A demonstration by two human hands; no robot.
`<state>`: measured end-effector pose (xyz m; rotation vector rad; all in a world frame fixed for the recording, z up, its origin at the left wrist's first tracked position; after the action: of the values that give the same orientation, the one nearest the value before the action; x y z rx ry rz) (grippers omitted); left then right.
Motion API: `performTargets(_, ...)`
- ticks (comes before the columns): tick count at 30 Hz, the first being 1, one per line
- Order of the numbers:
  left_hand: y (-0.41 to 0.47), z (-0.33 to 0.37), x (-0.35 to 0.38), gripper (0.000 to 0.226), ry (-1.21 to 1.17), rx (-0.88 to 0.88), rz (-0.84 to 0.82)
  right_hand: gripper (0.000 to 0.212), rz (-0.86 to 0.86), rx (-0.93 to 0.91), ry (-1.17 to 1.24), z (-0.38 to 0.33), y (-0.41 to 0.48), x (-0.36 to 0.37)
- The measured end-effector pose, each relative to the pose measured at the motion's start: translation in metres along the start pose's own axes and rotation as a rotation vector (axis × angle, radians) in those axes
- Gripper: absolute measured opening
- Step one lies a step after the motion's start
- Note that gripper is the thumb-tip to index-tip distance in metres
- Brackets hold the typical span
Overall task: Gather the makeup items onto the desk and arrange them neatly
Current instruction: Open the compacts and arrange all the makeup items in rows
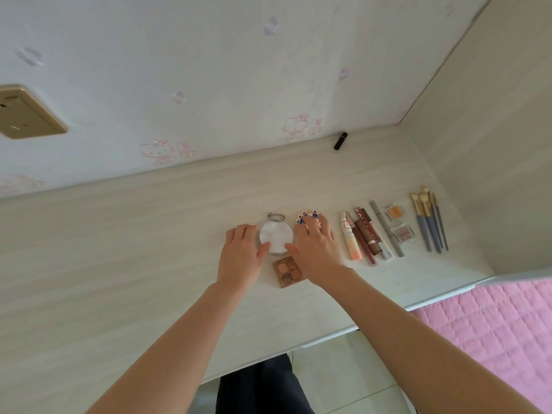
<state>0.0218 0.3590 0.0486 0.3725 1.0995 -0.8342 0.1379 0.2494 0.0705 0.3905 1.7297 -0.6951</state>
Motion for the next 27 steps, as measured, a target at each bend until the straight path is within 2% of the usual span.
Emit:
performTargets(7, 0.018, -0.012, 0.015, 0.056, -0.020, 0.172, -0.028, 0.061, 0.022, -0.027, 0.018, -0.007, 0.012, 0.014)
performTargets(18, 0.030, -0.028, 0.024, 0.054, -0.255, 0.265, 0.013, 0.060, 0.051, 0.040, 0.099, -0.010, 0.023, 0.022)
performTargets(27, 0.027, -0.032, 0.024, 0.036, -0.529, 0.296, 0.074, 0.060, 0.313, -0.027, 0.196, -0.009, 0.012, 0.029)
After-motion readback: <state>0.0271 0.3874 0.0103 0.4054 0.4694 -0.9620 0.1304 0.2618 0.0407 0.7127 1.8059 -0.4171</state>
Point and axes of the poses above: each hand's wrist, its own y-axis towards the middle knuckle, its own x-axis out of the palm, z = x × y, the point moved 3 cm from there along y, towards the middle knuckle, and after that the axes turned 4 degrees about y, right-handed, at the moved point
